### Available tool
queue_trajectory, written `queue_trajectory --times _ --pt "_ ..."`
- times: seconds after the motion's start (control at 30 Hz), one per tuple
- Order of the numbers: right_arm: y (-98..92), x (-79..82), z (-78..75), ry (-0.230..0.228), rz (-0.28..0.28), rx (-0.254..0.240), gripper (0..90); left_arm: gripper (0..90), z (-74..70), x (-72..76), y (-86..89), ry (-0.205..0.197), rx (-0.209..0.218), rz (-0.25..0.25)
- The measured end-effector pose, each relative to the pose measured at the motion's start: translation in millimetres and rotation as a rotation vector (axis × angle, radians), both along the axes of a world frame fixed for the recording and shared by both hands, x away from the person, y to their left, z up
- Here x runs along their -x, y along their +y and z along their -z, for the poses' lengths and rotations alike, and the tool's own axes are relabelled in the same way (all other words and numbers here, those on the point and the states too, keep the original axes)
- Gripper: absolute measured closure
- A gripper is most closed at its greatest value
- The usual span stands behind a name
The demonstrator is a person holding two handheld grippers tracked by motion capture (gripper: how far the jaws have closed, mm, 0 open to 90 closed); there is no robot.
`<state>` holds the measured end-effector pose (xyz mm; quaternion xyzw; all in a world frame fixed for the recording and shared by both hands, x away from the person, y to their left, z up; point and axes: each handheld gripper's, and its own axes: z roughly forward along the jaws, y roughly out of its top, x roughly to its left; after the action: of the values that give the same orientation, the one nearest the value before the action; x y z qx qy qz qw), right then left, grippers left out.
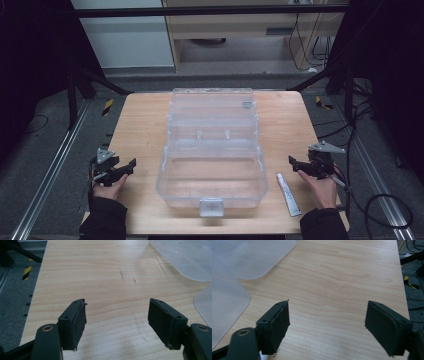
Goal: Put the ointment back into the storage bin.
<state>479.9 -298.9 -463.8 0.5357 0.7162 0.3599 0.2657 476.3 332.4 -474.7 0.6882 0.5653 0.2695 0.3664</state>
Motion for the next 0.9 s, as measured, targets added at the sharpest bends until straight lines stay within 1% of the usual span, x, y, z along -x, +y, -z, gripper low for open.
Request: queue_trajectory --times 0.07,0.1,0.2,0.23,0.27,0.33,0.37,0.5,0.67,0.7,0.77,0.9 --pt "0.6 1.6 -1.9 0.007 -0.001 -0.003 21.8 30.6 0.1 0.0 -0.5 0.003 -0.002 0.004" --pt "2.0 3.7 -5.3 0.018 -0.014 -0.003 23.3 30.6 0.0 0.5 -0.6 0.006 -0.002 0.009" --pt "3.9 5.0 -8.3 0.025 -0.023 0.003 23.7 30.6 0.0 0.9 -0.5 0.005 0.0 0.012" --pt "6.8 7.3 -13.3 0.031 -0.035 0.008 24.6 30.7 -0.2 1.5 -1.0 0.003 0.002 0.021" --pt "7.3 7.6 -14.7 0.029 -0.042 0.018 24.9 30.8 -0.1 1.4 -1.4 0.005 0.001 0.024" --pt "8.9 9.0 -19.9 0.046 -0.038 0.044 28.0 30.9 0.7 0.9 -2.1 0.013 0.002 0.027" --pt "9.1 10.3 -21.7 0.043 -0.039 0.054 29.7 31.0 1.0 0.6 -2.5 0.016 0.002 0.031" --pt "10.1 12.7 -27.7 0.081 -0.058 0.061 30.0 32.2 1.0 0.5 -4.3 0.019 0.0 0.037" --pt "12.5 14.3 -36.8 0.114 -0.083 0.068 30.3 32.6 1.2 0.1 -5.2 0.023 0.0 0.038" --pt "13.5 14.9 -40.1 0.126 -0.084 0.06 30.3 32.6 1.5 0.0 -6.0 0.027 -0.004 0.041" --pt "15.1 15.8 -44.8 0.132 -0.09 0.058 30.5 32.6 1.5 0.0 -6.4 0.027 -0.006 0.043" --pt "20.1 17.3 -55.2 0.17 -0.111 0.068 30.7 32.6 1.8 -0.1 -6.2 0.028 -0.005 0.045"
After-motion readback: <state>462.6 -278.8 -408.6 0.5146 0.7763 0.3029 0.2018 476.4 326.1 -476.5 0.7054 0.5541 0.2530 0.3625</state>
